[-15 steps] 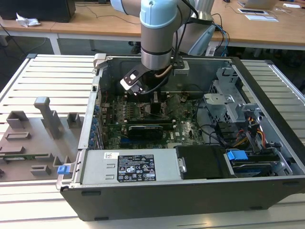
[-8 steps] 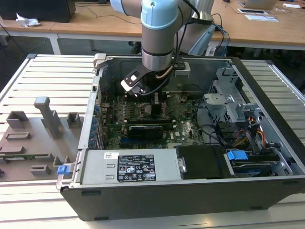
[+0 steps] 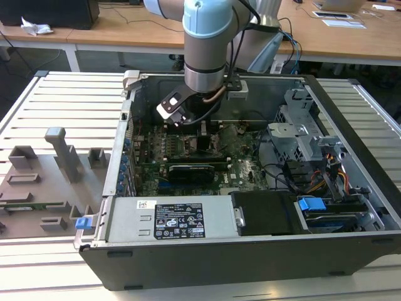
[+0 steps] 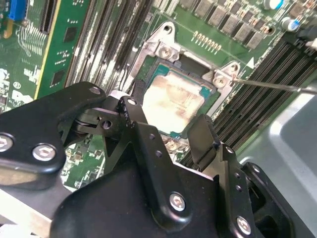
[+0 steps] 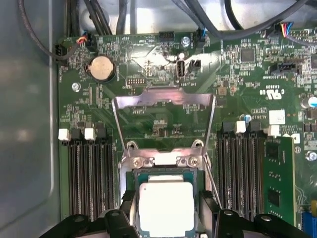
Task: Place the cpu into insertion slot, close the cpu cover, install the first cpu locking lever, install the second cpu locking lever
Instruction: 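Place the cpu into insertion slot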
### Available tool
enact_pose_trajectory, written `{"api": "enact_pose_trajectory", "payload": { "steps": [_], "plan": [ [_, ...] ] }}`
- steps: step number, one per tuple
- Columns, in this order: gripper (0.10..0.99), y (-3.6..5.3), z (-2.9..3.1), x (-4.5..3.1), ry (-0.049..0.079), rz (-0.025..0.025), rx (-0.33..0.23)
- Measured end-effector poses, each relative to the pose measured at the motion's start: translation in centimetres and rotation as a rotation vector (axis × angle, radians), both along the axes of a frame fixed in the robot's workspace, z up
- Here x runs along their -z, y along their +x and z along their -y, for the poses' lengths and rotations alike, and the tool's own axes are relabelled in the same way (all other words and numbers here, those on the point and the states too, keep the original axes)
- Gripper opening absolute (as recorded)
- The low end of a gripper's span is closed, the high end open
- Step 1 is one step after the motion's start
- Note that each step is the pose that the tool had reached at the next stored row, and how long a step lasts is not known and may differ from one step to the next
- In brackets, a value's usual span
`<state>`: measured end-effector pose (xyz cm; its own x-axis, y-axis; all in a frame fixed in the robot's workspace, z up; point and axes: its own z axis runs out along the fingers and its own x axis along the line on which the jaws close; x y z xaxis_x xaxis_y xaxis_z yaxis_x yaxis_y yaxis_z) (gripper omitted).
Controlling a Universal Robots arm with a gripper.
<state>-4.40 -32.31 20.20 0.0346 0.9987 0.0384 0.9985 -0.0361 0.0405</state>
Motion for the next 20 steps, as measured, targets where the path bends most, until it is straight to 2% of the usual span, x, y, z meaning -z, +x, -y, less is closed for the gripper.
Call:
{"api": "enact_pose_trajectory", "payload": {
  "steps": [3,12,14,20],
  "plan": [
    [0.62,-0.36,-0.01,0.03,0.003,0.0002,0.0],
    [0.62,-0.5,-0.01,0.01,0.001,0.0,0.0],
    [0.62,-0.5,-0.01,-0.26,-0.002,-0.0001,0.0],
    [0.62,-0.5,-0.16,-0.47,0.001,0.0,-0.004]
  ]
}}
